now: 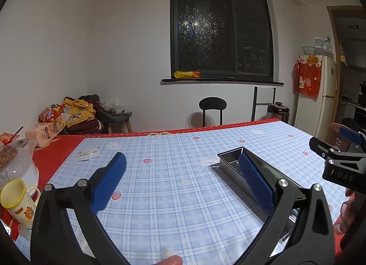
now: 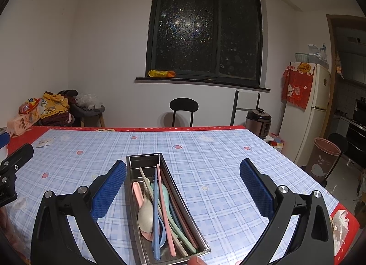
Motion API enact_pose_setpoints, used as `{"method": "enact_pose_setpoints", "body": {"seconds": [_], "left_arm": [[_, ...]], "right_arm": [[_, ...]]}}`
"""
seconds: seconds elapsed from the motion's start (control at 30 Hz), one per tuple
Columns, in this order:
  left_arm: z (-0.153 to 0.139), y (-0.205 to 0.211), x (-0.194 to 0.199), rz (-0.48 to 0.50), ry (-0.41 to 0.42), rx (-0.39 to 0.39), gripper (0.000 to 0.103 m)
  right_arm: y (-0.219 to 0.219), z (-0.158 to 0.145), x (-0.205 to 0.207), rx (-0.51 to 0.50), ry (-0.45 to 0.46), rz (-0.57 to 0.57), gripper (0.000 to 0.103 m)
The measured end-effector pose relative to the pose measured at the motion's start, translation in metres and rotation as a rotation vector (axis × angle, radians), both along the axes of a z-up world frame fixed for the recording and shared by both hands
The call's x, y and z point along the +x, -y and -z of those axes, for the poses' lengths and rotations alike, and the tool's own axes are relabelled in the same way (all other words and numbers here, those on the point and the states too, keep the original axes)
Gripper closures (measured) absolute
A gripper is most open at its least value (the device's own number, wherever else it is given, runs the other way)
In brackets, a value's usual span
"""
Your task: Organize utensils
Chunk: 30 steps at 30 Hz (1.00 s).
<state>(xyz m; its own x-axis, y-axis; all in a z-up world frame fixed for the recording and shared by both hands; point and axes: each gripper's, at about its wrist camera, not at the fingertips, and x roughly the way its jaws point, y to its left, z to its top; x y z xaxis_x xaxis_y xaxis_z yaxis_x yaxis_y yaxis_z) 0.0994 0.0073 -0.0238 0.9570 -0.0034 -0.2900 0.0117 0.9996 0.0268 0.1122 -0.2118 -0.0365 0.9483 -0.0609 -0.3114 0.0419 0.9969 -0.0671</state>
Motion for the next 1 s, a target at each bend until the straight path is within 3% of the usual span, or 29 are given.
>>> {"method": "enact_pose_setpoints", "body": {"seconds": [1.0], "left_arm": [[0.0037, 0.0048, 0.0008, 0.036, -0.023, 0.003, 0.006]], "right_arm": [[0.0008, 0.0005, -0.0017, 0.004, -0.001, 0.006, 0.006]]}}
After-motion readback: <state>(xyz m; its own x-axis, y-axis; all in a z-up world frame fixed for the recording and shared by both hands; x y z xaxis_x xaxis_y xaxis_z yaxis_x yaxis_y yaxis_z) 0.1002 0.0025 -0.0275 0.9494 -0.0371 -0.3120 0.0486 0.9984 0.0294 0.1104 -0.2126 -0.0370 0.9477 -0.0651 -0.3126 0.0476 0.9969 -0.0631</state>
